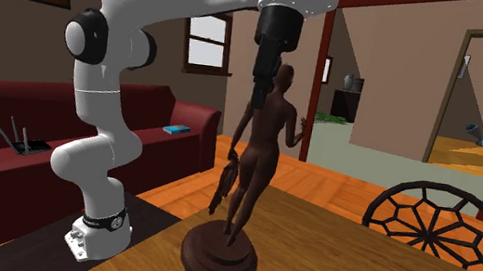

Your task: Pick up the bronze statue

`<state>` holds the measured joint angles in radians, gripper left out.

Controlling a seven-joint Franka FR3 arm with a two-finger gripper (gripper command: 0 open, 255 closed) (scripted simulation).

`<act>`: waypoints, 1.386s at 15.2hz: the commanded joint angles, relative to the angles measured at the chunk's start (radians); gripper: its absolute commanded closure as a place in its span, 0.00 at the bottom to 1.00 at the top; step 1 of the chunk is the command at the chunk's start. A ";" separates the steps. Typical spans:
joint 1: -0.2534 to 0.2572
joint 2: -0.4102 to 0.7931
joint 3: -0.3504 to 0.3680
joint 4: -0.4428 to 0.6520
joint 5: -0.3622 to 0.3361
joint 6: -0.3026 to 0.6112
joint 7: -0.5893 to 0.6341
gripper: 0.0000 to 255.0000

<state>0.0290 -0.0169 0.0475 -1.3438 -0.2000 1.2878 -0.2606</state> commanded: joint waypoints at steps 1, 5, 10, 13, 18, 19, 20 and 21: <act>-0.001 0.038 -0.001 -0.030 0.005 -0.050 -0.004 1.00; -0.003 0.047 -0.003 0.023 0.002 -0.092 -0.017 1.00; 0.004 0.034 0.004 -0.024 0.006 -0.062 0.004 1.00; 0.006 0.060 0.006 0.052 0.001 -0.112 -0.003 1.00; 0.010 0.116 0.008 0.201 -0.011 -0.204 -0.018 1.00; 0.011 0.130 0.008 0.235 -0.014 -0.224 -0.022 1.00; 0.013 0.145 0.009 0.271 -0.017 -0.245 -0.025 1.00; 0.015 0.161 0.009 0.309 -0.021 -0.267 -0.029 1.00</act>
<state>0.0417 0.1296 0.0562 -1.0750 -0.2165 1.0449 -0.2860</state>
